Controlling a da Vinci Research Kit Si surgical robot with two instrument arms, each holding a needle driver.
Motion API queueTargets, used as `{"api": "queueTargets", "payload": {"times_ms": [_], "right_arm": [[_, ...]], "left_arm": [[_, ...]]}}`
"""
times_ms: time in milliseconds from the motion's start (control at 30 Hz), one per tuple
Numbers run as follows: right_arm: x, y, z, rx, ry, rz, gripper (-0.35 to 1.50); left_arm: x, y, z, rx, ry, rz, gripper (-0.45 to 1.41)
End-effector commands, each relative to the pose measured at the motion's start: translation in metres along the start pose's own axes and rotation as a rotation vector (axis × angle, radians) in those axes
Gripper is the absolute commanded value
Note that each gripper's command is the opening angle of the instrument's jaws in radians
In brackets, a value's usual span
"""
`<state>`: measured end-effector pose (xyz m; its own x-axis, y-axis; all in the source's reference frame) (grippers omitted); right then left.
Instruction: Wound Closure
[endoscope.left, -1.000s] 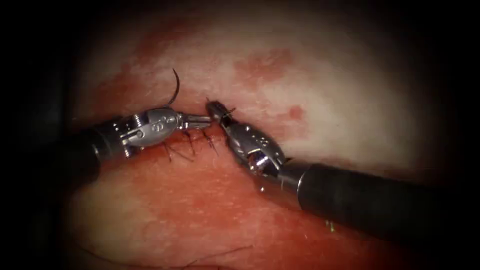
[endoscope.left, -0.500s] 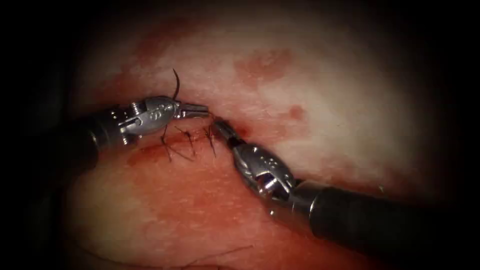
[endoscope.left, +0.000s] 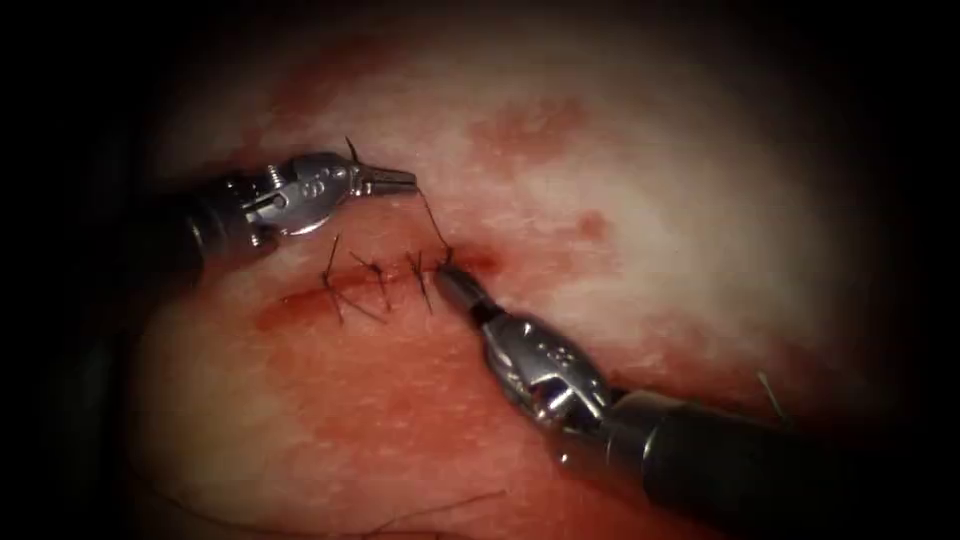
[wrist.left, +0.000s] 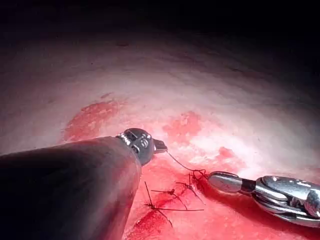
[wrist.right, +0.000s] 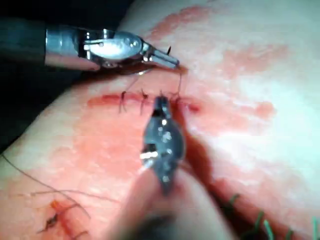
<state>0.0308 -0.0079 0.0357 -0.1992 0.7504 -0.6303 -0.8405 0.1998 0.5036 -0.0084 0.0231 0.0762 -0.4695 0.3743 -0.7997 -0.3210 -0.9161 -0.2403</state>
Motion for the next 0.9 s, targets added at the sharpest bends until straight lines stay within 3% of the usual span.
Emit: {"api": "queueTargets", "payload": {"times_ms": [33,200,900], "right_arm": [[-0.0004,-0.0001,0.0002,0.004,-0.002,-0.003,-0.35],[-0.0004,-0.0001,-0.0013,0.012,-0.003,-0.017,-0.35],[-0.0017,-0.0011,-0.0025,0.042,-0.001,-0.082,-0.35]], "left_arm": [[0.0001,-0.0007,0.0007,0.004,0.002,-0.001,-0.45],[0.0003,-0.0019,0.0012,0.02,0.002,-0.011,-0.45],[-0.0019,-0.0057,0.0012,0.102,-0.037,-0.016,-0.45]]}}
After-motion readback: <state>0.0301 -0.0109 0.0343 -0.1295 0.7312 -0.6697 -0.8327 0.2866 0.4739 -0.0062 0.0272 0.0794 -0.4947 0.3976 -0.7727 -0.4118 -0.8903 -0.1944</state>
